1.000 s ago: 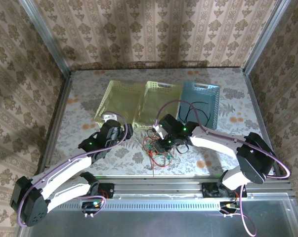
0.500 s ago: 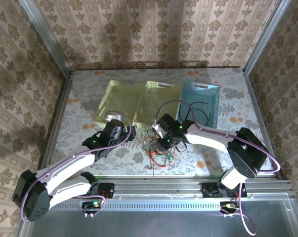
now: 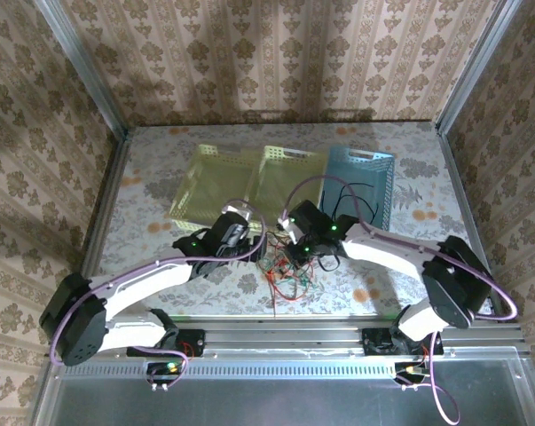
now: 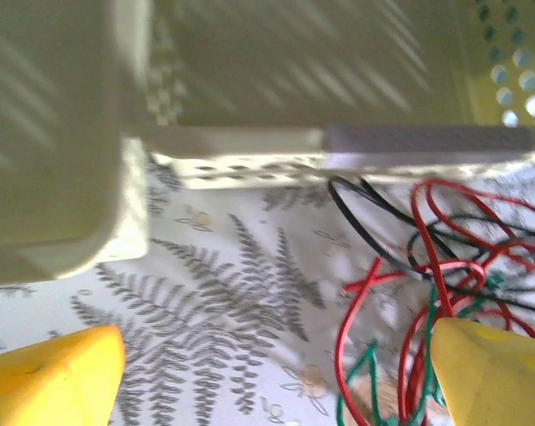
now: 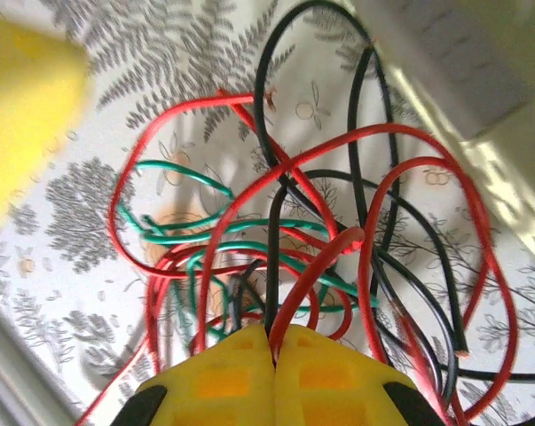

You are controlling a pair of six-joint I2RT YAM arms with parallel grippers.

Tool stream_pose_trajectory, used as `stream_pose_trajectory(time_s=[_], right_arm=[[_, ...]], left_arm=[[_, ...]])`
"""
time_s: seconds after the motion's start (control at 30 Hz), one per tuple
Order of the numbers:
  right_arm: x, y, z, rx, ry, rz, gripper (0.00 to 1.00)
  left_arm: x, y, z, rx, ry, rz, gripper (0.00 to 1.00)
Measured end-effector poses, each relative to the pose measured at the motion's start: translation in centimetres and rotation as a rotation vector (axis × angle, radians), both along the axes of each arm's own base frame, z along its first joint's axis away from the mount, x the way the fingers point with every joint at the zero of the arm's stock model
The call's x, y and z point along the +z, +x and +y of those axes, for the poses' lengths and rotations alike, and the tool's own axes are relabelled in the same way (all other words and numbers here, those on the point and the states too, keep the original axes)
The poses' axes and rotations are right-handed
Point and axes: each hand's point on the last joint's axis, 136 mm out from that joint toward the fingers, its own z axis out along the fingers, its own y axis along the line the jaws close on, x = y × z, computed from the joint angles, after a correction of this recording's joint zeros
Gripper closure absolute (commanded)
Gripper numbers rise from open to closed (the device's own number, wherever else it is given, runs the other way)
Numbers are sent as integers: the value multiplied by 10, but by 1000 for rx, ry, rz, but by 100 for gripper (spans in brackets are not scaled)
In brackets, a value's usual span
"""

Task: Untangle the cables

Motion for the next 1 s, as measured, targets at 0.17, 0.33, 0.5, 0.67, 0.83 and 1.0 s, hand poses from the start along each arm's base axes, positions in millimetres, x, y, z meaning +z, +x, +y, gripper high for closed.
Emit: stream_pose_trajectory(time_s=[0.17, 0.33, 0.5, 0.67, 0.83, 1.0], right_arm=[[48, 2, -6, -23, 150, -51, 96], [85, 3, -8, -42, 283, -77, 97], [107, 11, -16, -106, 365, -88, 97], [137, 19, -33, -190, 441, -138, 96], [173, 25, -48, -264, 528, -195, 96], [193, 28, -50, -286, 579, -221, 96]], left_arm=[[-8, -12, -28, -132, 28, 32, 9], [-17, -11, -47, -204, 67, 46, 10], [-29, -7, -53, -223, 105, 61, 12], [-37, -6, -51, -218, 129, 68, 22], [-43, -5, -50, -215, 148, 71, 52], [-51, -5, -50, -223, 168, 82, 90]])
